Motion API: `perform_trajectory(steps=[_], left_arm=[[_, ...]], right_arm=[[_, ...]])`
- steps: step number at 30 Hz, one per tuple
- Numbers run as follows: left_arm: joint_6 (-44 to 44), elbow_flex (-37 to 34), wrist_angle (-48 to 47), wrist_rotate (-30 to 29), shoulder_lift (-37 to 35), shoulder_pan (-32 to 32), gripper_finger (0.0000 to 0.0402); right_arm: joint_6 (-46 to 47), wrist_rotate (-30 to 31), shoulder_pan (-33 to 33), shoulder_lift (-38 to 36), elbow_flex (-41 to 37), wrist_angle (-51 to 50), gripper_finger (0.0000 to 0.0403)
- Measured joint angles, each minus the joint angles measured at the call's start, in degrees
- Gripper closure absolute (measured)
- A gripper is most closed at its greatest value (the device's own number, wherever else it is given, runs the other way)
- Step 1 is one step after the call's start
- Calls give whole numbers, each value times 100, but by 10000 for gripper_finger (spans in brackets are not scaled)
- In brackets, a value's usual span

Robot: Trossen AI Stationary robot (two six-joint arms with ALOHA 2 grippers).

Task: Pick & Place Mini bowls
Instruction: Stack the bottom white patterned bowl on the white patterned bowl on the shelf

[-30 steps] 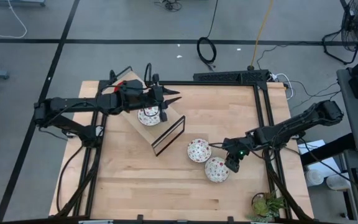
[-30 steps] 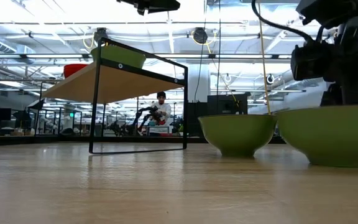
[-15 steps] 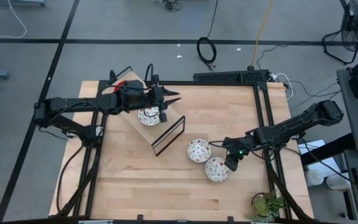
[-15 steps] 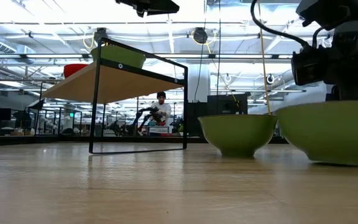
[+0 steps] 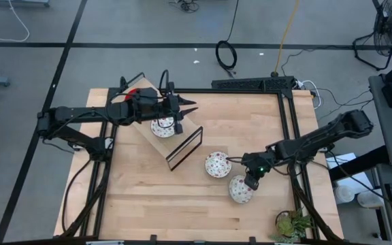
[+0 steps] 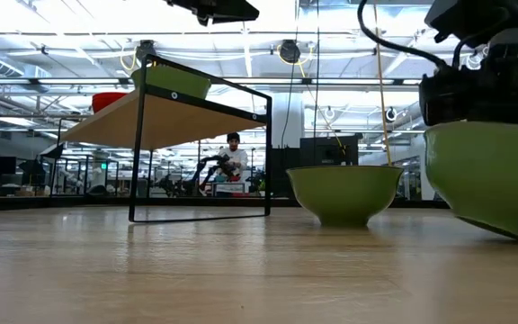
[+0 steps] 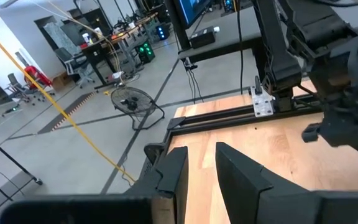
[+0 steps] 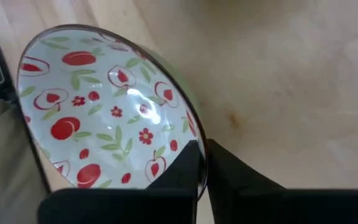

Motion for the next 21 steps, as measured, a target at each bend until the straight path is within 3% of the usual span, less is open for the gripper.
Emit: perform_trajectory(steps=[9,21], left_arm=[[-17,0,-51,2,0,0,314],[-8,0,-49,2,0,0,314]], right_arm=[[-485,1062,-177,-880,-26,-557,401],[-909,1539,-197,-2268,-24,-708,402]])
